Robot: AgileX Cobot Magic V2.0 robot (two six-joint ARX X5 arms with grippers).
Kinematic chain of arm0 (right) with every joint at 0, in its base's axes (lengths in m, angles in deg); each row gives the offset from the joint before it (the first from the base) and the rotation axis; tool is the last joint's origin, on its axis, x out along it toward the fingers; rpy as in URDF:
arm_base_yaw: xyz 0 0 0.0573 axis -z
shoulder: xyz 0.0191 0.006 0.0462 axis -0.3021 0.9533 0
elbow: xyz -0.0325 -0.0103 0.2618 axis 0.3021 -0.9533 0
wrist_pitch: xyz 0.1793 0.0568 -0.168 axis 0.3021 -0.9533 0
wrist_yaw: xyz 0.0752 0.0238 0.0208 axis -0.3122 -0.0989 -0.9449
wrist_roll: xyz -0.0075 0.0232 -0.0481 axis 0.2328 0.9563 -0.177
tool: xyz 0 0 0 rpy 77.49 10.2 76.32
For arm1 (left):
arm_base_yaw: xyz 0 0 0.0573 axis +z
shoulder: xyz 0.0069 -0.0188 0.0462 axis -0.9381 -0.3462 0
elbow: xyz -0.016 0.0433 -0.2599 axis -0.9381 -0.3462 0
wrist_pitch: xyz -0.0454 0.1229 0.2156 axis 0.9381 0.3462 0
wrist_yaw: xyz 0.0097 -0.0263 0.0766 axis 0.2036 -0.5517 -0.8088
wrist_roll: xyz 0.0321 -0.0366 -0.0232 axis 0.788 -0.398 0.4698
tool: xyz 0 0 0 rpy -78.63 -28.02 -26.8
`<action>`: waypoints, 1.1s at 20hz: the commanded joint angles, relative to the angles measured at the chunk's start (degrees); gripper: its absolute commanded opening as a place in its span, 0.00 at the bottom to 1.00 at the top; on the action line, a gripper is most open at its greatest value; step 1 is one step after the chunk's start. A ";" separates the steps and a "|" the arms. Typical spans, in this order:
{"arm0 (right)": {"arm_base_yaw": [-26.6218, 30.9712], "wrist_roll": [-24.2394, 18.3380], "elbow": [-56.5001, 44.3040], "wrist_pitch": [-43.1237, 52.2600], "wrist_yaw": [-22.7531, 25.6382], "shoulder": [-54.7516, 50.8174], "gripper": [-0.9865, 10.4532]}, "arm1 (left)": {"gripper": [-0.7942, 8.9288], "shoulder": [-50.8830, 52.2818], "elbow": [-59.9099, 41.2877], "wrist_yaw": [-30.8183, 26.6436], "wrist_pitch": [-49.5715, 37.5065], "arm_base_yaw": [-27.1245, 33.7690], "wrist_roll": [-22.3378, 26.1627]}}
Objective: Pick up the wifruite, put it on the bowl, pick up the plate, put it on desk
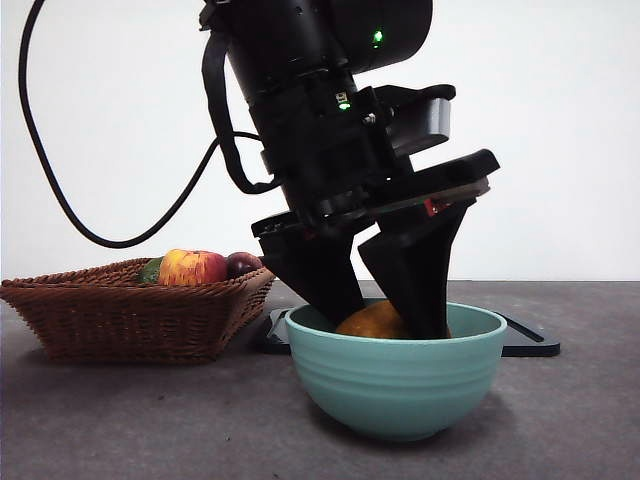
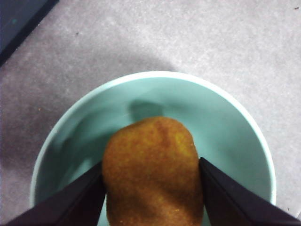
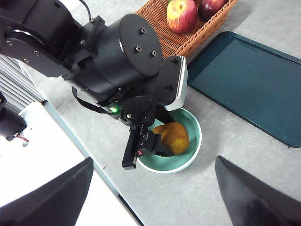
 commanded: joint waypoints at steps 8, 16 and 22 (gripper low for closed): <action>-0.24 -0.26 1.07 0.48 -0.11 0.46 0.45 | 0.47 -1.16 1.18 -0.11 -0.22 -1.01 0.22; -0.24 -0.28 1.07 0.48 -0.09 0.46 0.45 | 0.47 6.58 1.73 -0.09 -0.20 -0.94 -0.22; -0.24 -0.28 1.07 0.48 -0.04 0.48 0.45 | 0.47 19.56 1.73 -0.11 -0.13 3.72 -1.11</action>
